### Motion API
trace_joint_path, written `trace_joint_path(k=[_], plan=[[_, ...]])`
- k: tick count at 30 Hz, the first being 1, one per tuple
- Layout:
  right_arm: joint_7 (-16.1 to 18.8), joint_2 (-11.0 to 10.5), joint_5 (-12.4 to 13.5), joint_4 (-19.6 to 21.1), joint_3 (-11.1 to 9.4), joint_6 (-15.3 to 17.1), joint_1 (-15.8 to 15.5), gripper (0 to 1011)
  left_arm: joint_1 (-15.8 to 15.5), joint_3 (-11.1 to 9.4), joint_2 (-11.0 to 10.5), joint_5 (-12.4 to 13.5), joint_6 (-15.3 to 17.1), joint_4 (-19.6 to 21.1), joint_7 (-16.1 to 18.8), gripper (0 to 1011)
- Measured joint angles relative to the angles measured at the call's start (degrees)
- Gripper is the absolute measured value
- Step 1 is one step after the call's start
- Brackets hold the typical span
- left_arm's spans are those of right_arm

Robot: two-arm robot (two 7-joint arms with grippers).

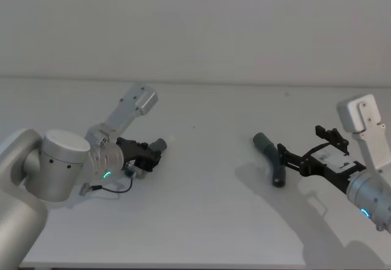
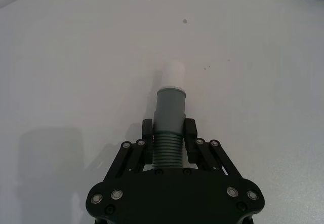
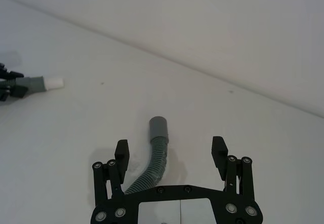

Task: Use both hands to pick up one end of the pipe from the table, align the ends, and insert them.

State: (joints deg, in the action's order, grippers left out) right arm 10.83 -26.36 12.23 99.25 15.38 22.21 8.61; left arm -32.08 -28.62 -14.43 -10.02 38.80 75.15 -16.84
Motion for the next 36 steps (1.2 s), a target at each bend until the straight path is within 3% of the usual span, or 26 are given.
trace_joint_path(k=[18, 36], plan=[[4.4, 0.8, -1.1, -4.8, 3.2, 3.0, 4.7, 1000, 0.0, 0.0, 0.0, 0.0, 0.0, 0.0, 0.0, 353], [7.2, 3.4, 0.0, -9.9, 4.0, 9.9, 9.0, 1000, 0.0, 0.0, 0.0, 0.0, 0.0, 0.0, 0.0, 353]])
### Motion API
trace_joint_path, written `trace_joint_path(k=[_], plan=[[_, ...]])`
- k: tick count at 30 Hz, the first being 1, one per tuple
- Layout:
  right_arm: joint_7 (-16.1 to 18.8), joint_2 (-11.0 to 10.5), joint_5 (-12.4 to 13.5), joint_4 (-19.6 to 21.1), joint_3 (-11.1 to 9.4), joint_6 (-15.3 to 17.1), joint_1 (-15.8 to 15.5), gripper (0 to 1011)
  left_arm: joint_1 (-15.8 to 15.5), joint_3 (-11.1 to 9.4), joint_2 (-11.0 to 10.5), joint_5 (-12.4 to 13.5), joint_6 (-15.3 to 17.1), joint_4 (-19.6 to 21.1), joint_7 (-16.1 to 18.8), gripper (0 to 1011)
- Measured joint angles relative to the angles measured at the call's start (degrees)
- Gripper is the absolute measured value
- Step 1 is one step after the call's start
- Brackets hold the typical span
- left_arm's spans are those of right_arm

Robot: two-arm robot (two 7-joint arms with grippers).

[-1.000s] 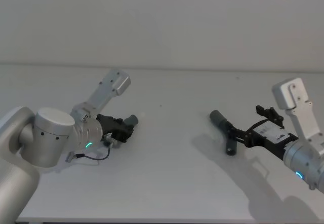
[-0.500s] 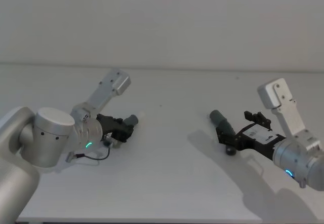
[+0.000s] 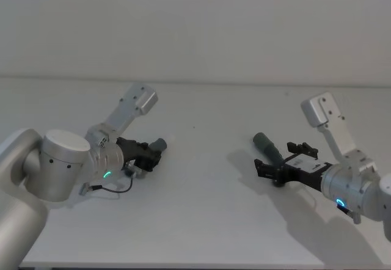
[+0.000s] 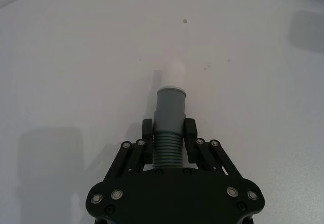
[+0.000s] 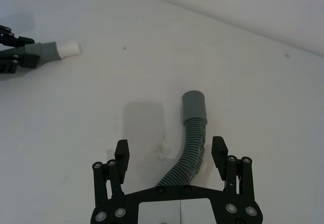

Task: Use both hands to pick up one end of the pipe from the table, align the ends, and insert them.

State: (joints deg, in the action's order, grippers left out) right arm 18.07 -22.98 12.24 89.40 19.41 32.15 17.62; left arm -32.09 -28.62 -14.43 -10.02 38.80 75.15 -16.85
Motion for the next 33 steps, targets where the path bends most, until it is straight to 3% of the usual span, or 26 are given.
trace_joint_path(k=[15, 33], plan=[[1.8, 1.5, -0.6, -5.3, 1.2, 3.0, 4.0, 1000, 0.0, 0.0, 0.0, 0.0, 0.0, 0.0, 0.0, 353], [2.4, 3.3, -1.3, -9.8, 1.2, 4.4, 7.0, 1000, 0.0, 0.0, 0.0, 0.0, 0.0, 0.0, 0.0, 353]])
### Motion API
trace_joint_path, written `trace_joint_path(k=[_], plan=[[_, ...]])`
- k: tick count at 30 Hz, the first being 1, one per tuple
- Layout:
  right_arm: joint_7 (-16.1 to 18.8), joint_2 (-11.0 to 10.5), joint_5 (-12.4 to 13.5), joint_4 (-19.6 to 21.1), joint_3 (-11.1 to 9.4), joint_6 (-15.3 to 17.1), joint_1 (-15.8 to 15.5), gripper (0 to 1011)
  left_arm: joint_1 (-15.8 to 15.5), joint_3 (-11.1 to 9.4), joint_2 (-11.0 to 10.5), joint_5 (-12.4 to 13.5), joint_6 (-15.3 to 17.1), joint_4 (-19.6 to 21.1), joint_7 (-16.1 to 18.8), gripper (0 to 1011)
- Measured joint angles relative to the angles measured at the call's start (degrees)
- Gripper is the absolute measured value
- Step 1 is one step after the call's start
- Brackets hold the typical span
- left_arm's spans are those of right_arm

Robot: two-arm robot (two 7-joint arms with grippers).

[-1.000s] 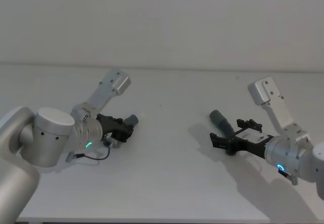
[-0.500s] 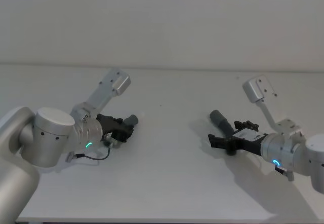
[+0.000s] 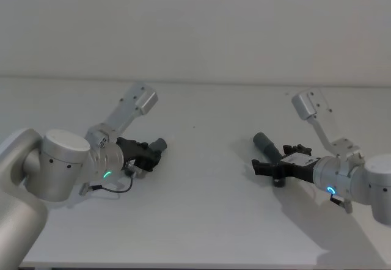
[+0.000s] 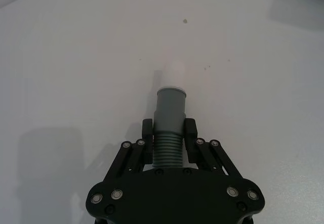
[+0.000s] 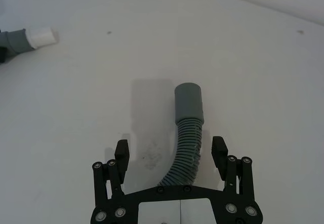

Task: Use both hands to pick up one end of the pipe from the table, align the ends, and insert them.

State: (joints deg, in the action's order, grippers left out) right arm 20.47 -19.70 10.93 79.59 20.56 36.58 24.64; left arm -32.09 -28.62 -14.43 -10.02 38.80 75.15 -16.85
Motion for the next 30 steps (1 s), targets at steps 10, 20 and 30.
trace_joint_path(k=[10, 20, 30], plan=[[0.4, 0.6, -0.3, -1.9, -0.2, 0.9, 0.9, 1001, 0.0, 0.0, 0.0, 0.0, 0.0, 0.0, 0.0, 353], [0.8, 0.9, -0.7, -2.9, -0.3, 1.3, 1.4, 1001, 0.0, 0.0, 0.0, 0.0, 0.0, 0.0, 0.0, 353], [1.0, 1.0, -0.8, -3.3, -0.4, 1.4, 1.5, 844, 0.0, 0.0, 0.0, 0.0, 0.0, 0.0, 0.0, 353]])
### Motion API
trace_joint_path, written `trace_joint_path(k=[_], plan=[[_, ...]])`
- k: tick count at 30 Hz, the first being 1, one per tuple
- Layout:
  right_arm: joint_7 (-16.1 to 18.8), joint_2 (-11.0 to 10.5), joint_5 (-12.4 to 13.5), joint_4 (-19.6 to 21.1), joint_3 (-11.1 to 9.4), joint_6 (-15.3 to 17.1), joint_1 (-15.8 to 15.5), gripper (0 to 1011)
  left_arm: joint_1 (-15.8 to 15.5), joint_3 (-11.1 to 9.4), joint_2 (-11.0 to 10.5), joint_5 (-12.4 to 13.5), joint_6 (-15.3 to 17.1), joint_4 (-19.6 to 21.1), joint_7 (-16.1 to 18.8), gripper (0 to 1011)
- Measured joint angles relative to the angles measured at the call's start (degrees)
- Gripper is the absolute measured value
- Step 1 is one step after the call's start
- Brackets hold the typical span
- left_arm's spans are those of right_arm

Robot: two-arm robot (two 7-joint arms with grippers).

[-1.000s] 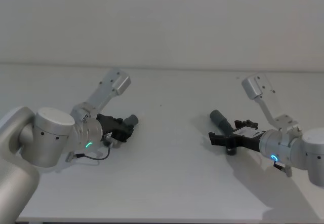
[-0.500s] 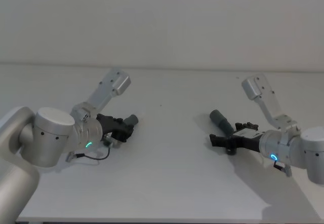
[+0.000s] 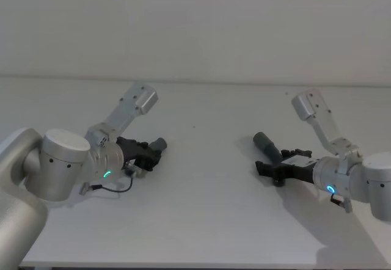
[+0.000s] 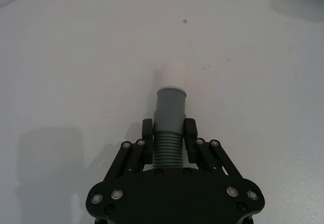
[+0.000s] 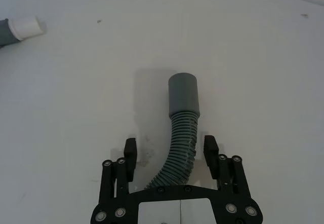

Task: Use both hands to pick up one end of the pipe from the table, align the ends, and insert them.

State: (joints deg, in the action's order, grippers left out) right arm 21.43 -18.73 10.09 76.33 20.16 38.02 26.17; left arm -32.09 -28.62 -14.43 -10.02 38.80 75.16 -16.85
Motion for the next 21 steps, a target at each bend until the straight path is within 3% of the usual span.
trace_joint_path(k=[12, 16, 21], plan=[[0.1, 0.1, -0.1, -0.2, 0.0, 0.0, 0.1, 488, 0.0, 0.0, 0.0, 0.0, 0.0, 0.0, 0.0, 353], [0.1, 0.1, -0.1, -0.2, 0.0, 0.1, 0.1, 320, 0.0, 0.0, 0.0, 0.0, 0.0, 0.0, 0.0, 353], [0.1, 0.1, -0.1, -0.3, 0.0, 0.1, 0.1, 284, 0.0, 0.0, 0.0, 0.0, 0.0, 0.0, 0.0, 353]])
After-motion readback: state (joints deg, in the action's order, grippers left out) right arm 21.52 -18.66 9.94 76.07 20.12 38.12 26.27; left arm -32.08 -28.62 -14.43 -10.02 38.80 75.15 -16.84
